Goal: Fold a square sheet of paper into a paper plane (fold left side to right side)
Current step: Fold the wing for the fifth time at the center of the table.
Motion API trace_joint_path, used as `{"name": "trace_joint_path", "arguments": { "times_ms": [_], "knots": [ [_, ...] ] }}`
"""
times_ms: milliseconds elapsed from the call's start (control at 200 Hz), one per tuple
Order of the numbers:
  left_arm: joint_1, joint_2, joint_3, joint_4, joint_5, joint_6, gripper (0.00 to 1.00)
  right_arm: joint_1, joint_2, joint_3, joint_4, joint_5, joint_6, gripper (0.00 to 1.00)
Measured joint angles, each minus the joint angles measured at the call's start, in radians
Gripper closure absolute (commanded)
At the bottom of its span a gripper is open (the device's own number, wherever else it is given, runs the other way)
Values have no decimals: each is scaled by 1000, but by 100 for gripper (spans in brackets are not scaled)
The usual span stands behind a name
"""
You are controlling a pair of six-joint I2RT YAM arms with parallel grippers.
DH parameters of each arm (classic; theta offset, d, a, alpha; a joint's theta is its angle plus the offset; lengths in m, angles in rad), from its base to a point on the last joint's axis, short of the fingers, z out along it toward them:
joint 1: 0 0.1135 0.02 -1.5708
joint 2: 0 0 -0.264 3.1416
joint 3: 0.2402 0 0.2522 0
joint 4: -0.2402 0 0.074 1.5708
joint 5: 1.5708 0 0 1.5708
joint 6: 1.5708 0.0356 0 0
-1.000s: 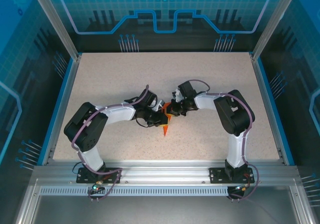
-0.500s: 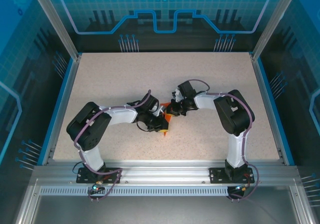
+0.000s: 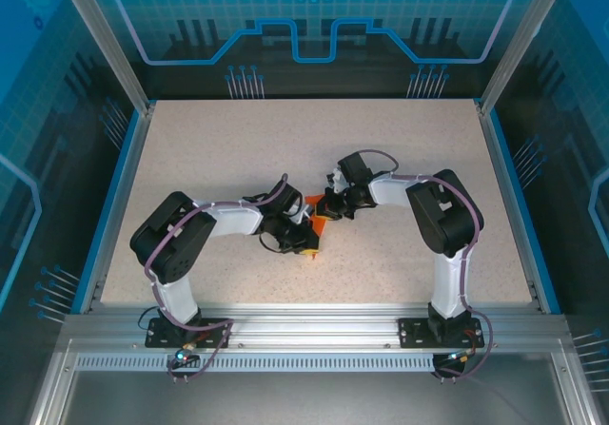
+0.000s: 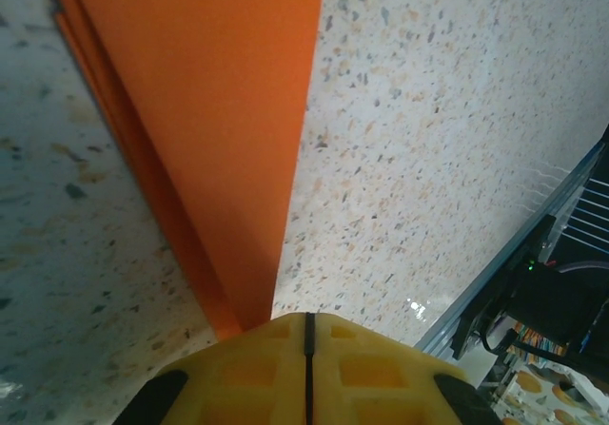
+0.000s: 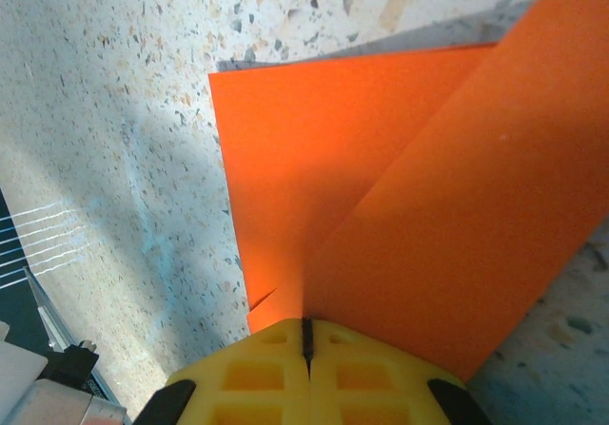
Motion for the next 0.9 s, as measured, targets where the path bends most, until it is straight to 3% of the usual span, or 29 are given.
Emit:
{"name": "trace_joint_path", "arguments": {
  "times_ms": [900],
  "knots": [
    [0,0,-33,24,-23,0,91,-2,14,32,-50,0,-22,100]
  ]
}}
